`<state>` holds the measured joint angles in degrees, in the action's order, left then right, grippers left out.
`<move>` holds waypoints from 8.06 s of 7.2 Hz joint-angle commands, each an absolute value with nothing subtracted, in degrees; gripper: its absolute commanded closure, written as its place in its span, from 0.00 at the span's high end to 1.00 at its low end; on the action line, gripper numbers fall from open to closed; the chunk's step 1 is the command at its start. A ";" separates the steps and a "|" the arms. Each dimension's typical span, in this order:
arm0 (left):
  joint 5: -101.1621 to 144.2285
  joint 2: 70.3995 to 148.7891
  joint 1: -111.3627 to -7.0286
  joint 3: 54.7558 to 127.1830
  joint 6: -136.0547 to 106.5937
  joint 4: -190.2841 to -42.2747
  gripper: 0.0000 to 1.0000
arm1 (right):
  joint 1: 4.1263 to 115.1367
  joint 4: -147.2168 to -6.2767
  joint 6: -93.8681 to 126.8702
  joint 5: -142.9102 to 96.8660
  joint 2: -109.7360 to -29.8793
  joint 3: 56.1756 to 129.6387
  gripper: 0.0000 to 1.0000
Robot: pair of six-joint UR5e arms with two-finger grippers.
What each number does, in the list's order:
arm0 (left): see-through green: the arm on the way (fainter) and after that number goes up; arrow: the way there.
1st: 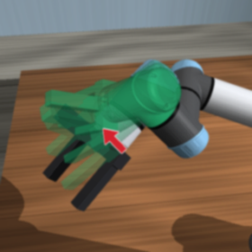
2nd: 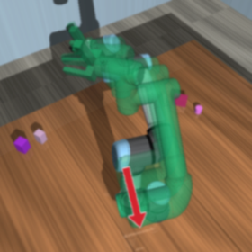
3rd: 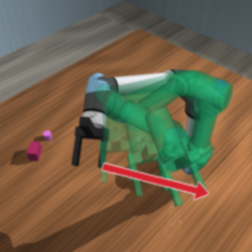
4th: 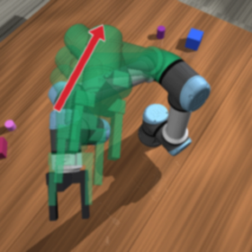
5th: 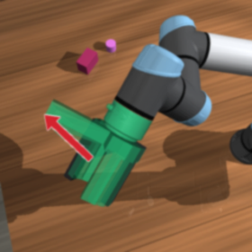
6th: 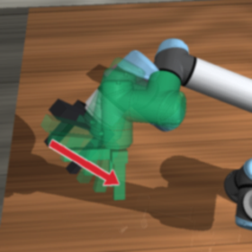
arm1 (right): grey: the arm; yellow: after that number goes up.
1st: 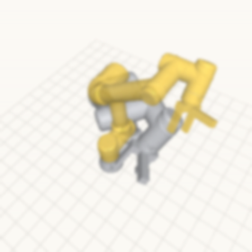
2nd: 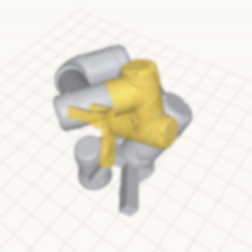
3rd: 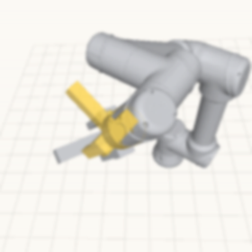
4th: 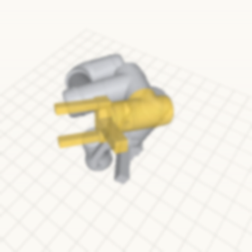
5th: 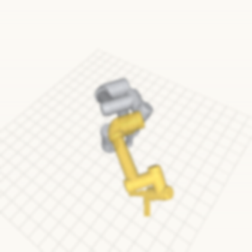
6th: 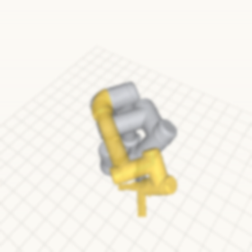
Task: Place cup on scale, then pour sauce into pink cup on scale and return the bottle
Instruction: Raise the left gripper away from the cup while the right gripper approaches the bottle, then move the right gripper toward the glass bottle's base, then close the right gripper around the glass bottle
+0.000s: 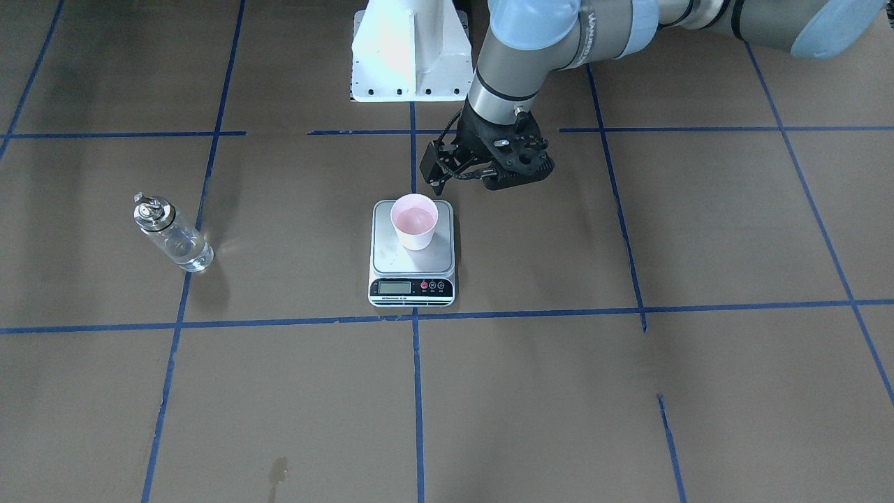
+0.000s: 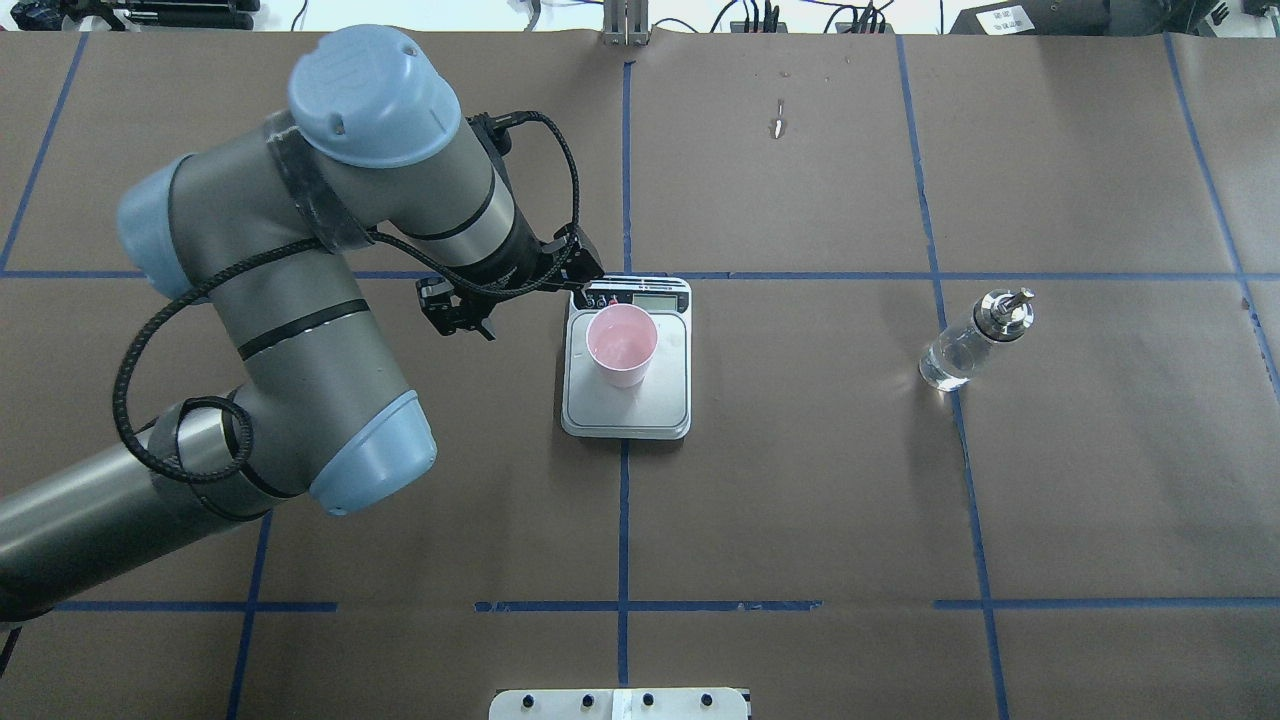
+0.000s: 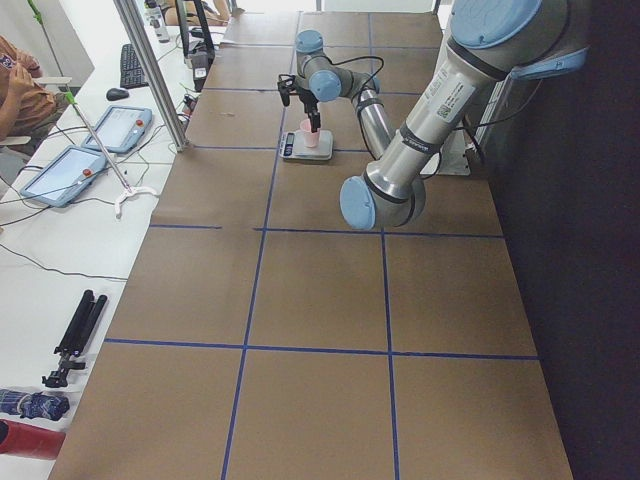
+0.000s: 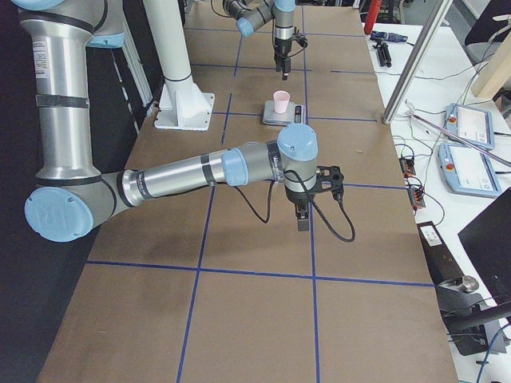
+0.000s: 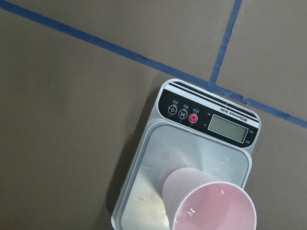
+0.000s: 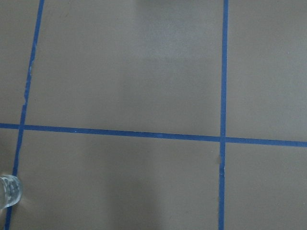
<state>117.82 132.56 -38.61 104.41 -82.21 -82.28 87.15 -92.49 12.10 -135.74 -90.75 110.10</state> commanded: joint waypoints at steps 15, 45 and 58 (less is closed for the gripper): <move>117.51 112.06 -58.45 120.68 -37.80 -72.86 1.00 | 15.94 -66.18 80.85 -66.23 -112.93 139.14 1.00; 117.95 111.18 -57.92 120.06 -37.97 -72.95 1.00 | 11.33 -34.98 72.07 -29.09 -92.90 95.80 1.00; 118.04 111.36 -58.01 120.32 -38.06 -72.95 1.00 | 15.12 -34.89 69.87 -32.70 -91.23 94.22 0.31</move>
